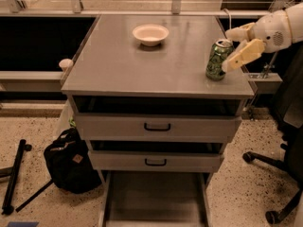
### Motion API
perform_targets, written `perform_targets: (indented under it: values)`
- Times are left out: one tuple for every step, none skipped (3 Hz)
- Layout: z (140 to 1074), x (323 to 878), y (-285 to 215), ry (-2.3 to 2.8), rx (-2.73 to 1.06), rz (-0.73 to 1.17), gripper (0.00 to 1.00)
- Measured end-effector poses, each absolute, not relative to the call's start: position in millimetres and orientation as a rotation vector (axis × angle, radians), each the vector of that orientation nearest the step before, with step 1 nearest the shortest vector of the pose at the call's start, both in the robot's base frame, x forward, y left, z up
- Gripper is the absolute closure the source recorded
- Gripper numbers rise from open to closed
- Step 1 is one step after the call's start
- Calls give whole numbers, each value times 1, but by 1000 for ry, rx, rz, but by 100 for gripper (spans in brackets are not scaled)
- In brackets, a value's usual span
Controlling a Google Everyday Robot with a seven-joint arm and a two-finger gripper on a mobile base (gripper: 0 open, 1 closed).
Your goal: Place green can into bottom drawer
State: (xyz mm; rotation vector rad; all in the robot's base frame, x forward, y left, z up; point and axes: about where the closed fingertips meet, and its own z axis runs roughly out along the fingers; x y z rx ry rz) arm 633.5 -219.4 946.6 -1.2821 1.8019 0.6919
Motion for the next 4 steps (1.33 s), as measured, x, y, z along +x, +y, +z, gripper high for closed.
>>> perform_targets:
  values:
    - [938,665,-224,1860,-1199,621,0]
    - [938,665,-224,1860,-1199,621,0]
    - [916,675,-219,1906,-1272,636,0]
    - [895,685,-214,1948,-1337,647,0]
